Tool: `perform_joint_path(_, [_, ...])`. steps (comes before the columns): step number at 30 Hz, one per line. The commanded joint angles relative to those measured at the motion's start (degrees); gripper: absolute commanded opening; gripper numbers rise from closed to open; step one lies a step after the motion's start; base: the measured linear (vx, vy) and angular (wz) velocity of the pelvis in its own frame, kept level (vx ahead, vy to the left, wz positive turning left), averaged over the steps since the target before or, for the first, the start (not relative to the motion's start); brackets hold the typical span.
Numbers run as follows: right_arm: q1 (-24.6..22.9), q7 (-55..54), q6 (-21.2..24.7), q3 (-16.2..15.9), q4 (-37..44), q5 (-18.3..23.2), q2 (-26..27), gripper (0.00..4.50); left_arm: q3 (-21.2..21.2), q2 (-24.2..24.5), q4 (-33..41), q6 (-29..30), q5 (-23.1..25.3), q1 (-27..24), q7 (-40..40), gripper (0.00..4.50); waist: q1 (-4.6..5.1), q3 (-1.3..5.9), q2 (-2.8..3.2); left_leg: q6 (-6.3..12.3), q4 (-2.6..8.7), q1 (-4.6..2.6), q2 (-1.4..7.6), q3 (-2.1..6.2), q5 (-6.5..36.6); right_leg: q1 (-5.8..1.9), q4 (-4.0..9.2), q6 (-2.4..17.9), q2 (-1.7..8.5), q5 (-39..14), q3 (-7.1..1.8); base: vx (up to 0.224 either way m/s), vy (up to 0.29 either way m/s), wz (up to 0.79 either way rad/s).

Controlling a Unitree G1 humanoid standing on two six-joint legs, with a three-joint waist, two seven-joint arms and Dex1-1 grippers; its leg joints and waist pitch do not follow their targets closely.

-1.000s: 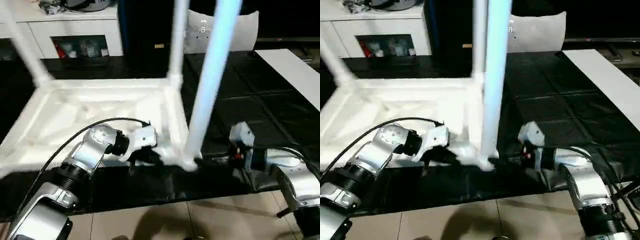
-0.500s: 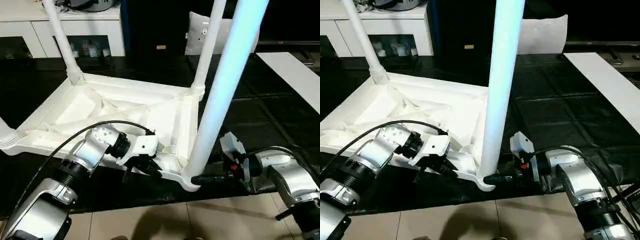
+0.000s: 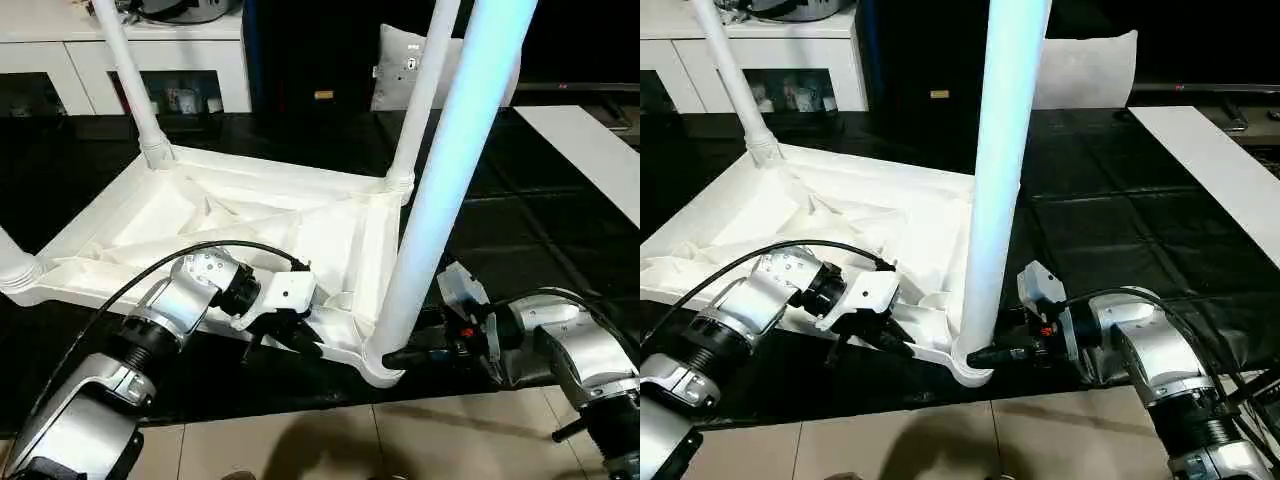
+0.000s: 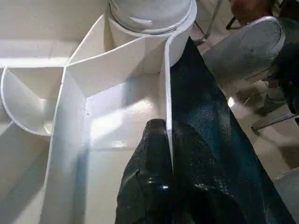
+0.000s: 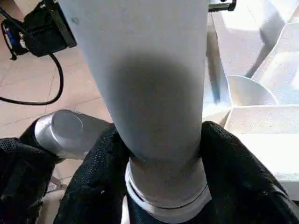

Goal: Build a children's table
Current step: Rotate leg to tighten

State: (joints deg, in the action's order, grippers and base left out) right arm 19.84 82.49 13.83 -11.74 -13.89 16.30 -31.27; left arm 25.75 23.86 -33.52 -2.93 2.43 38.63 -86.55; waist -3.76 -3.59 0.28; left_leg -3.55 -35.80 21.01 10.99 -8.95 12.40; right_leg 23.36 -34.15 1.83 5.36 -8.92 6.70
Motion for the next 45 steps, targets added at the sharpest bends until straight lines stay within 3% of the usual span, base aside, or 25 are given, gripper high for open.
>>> perform_joint_path(1, [-0.6,2.7,1.4,-1.4,1.6,1.6,-0.4,1.99,0.6,0.0,0.3,-0.4,0.2,1.0,-1.3,0.0,0.02,4.41,-0.74,4.12,4.62,-0.21,2.52,-0.02,6.3,-3.62,3.9,10.9,3.8,-16.8,-3.31,0.0,0.0,0.0])
perform_joint_path(2, [-0.9,2.4,1.7,-1.3,1.9,1.9,-0.3,1.99,0.4,0.0,0.5,0.1,0.0,0.8,-1.0,0.0,-0.06,4.4,-0.44,4.07,4.63,-0.2,2.51,0.01,6.3,-3.66,3.89,11.0,3.78,-16.6,-3.3,0.0,0.0,0.0])
perform_joint_path(6, [-1.6,1.1,2.6,-0.7,2.9,2.6,0.4,1.99,-0.3,-0.1,1.1,2.0,-0.3,0.4,0.3,0.0,-0.19,4.41,-0.46,3.82,4.67,-0.32,2.54,-0.01,6.7,-3.65,3.96,11.2,3.77,-16.6,-3.28,0.0,0.0,0.0])
perform_joint_path(8, [-3.2,-5.3,4.6,1.3,4.5,3.3,3.2,1.99,-2.6,-0.7,2.6,8.1,-0.2,-0.2,6.1,0.0,-0.23,4.37,-0.27,3.58,4.75,-0.33,2.63,0.04,6.7,-3.63,3.9,11.2,3.82,-16.3,-3.36,0.0,0.0,0.0])
perform_joint_path(9, [-3.2,-5.3,4.6,1.3,4.5,3.3,3.2,1.99,-2.6,-0.7,2.6,8.1,-0.2,-0.2,6.1,0.0,-0.07,4.2,-0.43,2.94,4.84,-0.35,2.41,0.06,7.8,-3.64,4.3,10.5,3.8,-19.1,-3.21,0.0,0.0,0.0])
perform_joint_path(12, [-4.7,-16.9,4.8,2.7,4.7,-0.1,7.8,1.98,-5.9,-2.4,5.9,16.3,-0.6,-1.7,14.0,0.0,0.26,3.93,-0.33,1.61,5.08,-0.51,2.41,0.17,9.5,-3.42,4.71,9.1,3.89,-23.1,-3.14,0.0,0.0,0.0])
perform_joint_path(14, [-4.4,-20.9,4.8,3.1,3.9,-1.6,9.4,1.98,-6.6,-3.2,6.6,17.9,-0.5,-2.1,16.1,0.0,1.32,3.78,-0.48,0.35,5.28,-0.29,2.1,0.46,11.6,-3.63,5.24,7.0,3.82,-27.6,-2.73,0.0,0.0,0.0])
perform_joint_path(15, [-4.1,-23.7,5.1,3.6,3.3,-2.3,10.6,1.96,-7.0,-3.7,7.0,19.0,-0.5,-2.2,17.6,0.0,1.92,3.76,-0.53,0.57,5.15,-0.38,1.89,0.46,12.5,-3.58,5.64,6.1,3.78,-29.2,-2.67,0.0,0.0,0.0])
perform_joint_path(19, [-1.6,-34.2,5.7,5.5,0.5,-4.1,16.5,1.95,-9.6,-8.3,7.7,24.7,-0.8,-1.8,25.7,0.0,3.15,3.84,-0.73,0.92,4.8,-0.22,1.46,0.31,11.9,-3.35,5.88,5.6,3.64,-30.4,-2.55,0.0,0.0,0.0])
perform_joint_path(24, [1.8,-47.1,6.8,7.0,-3.3,-6.6,23.2,1.94,-12.1,-14.0,5.7,27.1,0.5,0.9,37.1,0.0,3.52,4.13,-0.5,2.09,4.78,-0.3,1.62,0.23,9.7,-3.24,5.58,6.9,3.37,-25.7,-2.68,0.0,0.0,0.0])
perform_joint_path(27, [3.5,-54.8,7.3,8.0,-5.7,-8.1,27.0,1.94,-12.4,-16.7,7.2,28.9,1.2,1.6,40.9,0.0,3.55,4.52,-0.48,2.33,4.78,-0.05,1.75,0.19,5.8,-3.51,4.55,9.2,3.44,-18.5,-3.0,0.0,0.0,0.0])
perform_joint_path(29, [3.7,-55.7,5.5,8.0,-6.4,-9.1,27.6,1.94,-12.1,-16.7,7.9,29.3,1.4,1.6,41.0,0.0,3.44,4.68,-0.4,3.21,4.66,-0.05,1.76,0.01,4.1,-3.61,4.06,10.6,3.34,-14.1,-3.16,0.0,0.0,0.0])
perform_joint_path(30, [3.7,-55.6,4.6,8.1,-6.6,-9.3,27.7,2.49,-11.9,-16.6,8.0,29.3,1.5,1.6,41.0,0.0,3.4,4.72,-0.47,3.91,4.61,0.13,1.64,-0.04,3.4,-3.88,3.89,11.1,3.4,-12.5,-3.19,0.0,0.0,0.0])
perform_joint_path(35, [2.8,-54.7,1.4,10.2,-6.7,-7.7,27.2,2.92,-10.9,-14.2,8.2,25.5,2.1,0.4,38.7,0.0,3.31,4.68,-0.31,4.92,4.67,0.05,1.67,-0.15,3.6,-3.97,3.81,11.9,3.29,-11.3,-3.21,0.0,0.0,0.0])
perform_joint_path(41, [-0.5,-45.4,-3.1,10.8,-2.6,-5.8,20.9,3.44,-9.0,-9.9,8.0,21.0,1.9,-2.0,32.4,0.0,2.83,4.74,-0.06,6.02,4.55,0.0,1.89,-0.25,3.1,-3.95,3.49,12.6,3.29,-8.5,-3.38,0.0,0.0,0.0])
perform_joint_path(45, [-2.3,-36.7,-4.4,9.8,-0.3,-4.8,15.2,3.83,-7.5,-6.8,8.1,18.4,1.4,-2.7,26.8,0.0,2.48,4.57,-0.09,6.17,4.64,0.01,1.89,-0.23,5.2,-4.04,3.77,12.2,3.25,-11.0,-3.33,0.0,0.0,0.0])
